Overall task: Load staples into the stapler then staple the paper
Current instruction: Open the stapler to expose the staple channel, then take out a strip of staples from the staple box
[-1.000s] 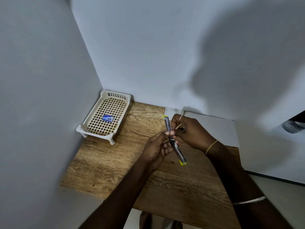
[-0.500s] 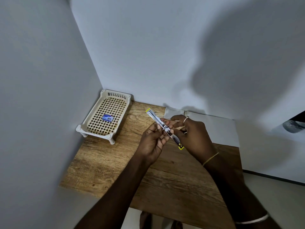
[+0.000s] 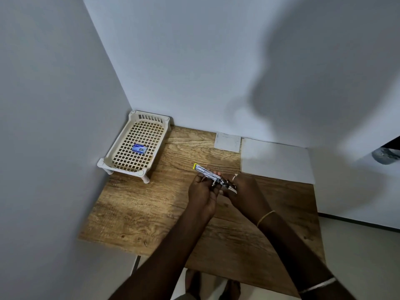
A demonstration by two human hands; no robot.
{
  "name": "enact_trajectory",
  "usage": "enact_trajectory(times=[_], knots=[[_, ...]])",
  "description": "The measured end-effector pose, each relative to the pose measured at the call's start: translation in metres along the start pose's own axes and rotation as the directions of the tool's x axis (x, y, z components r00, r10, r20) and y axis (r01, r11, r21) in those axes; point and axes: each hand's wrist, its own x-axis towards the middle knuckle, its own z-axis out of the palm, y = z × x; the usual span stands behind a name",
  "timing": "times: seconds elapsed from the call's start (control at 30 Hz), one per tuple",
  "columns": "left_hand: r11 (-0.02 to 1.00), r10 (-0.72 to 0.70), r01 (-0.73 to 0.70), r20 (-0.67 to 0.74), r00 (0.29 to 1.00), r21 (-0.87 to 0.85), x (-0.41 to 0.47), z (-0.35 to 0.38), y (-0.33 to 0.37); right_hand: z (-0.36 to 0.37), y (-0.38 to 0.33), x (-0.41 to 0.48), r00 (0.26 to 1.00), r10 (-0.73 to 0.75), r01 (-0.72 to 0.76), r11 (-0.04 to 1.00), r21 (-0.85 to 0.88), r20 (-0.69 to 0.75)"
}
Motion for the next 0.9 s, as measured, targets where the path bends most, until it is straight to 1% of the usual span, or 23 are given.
enact_trajectory(times=[0.13,0.27,0.33,0.43,0.47,0.5,0.57,0.63,0.7,0.77,0.9], knots=[[0.991,0.017,-0.017,0.003,1.000,0.133,0.010,-0.018,0.000,0.008,0.019,-0.005,1.000,0.025,-0.025,1.000,-0.015,0.002],[0.989,-0.052,0.058,-0.052,0.997,0.134,0.024,-0.035,0.005,0.016,0.036,-0.010,0.996,0.081,-0.081,0.997,0.011,0.041],[0.982,-0.030,0.043,-0.073,0.997,0.186,0.031,-0.043,0.004,0.021,0.042,-0.013,0.993,0.100,-0.099,0.995,-0.018,0.055],[0.936,0.051,-0.013,-0.099,0.994,0.352,0.038,-0.056,-0.002,0.030,0.052,-0.016,0.987,0.147,-0.143,0.988,-0.062,0.066],[0.895,0.101,-0.043,-0.108,0.989,0.443,0.041,-0.061,-0.003,0.032,0.055,-0.017,0.985,0.159,-0.154,0.985,-0.074,0.072],[0.832,0.156,-0.073,-0.106,0.982,0.550,0.044,-0.066,-0.004,0.034,0.057,-0.018,0.983,0.164,-0.156,0.983,-0.096,0.078],[0.666,0.247,-0.120,-0.065,0.967,0.736,0.046,-0.075,-0.003,0.038,0.061,-0.021,0.985,0.155,-0.143,0.977,-0.156,0.070],[0.494,0.304,-0.151,-0.007,0.953,0.856,0.046,-0.081,-0.002,0.041,0.064,-0.023,0.986,0.159,-0.147,0.971,-0.190,0.049],[0.371,0.346,-0.181,0.046,0.937,0.911,0.043,-0.084,-0.002,0.045,0.067,-0.024,0.983,0.173,-0.159,0.965,-0.208,0.054],[0.279,0.382,-0.206,0.088,0.920,0.938,0.044,-0.086,-0.003,0.049,0.070,-0.024,0.979,0.189,-0.169,0.962,-0.214,0.078],[0.159,0.413,-0.235,0.151,0.898,0.959,0.046,-0.086,-0.004,0.054,0.074,-0.025,0.969,0.221,-0.195,0.959,-0.204,0.114]])
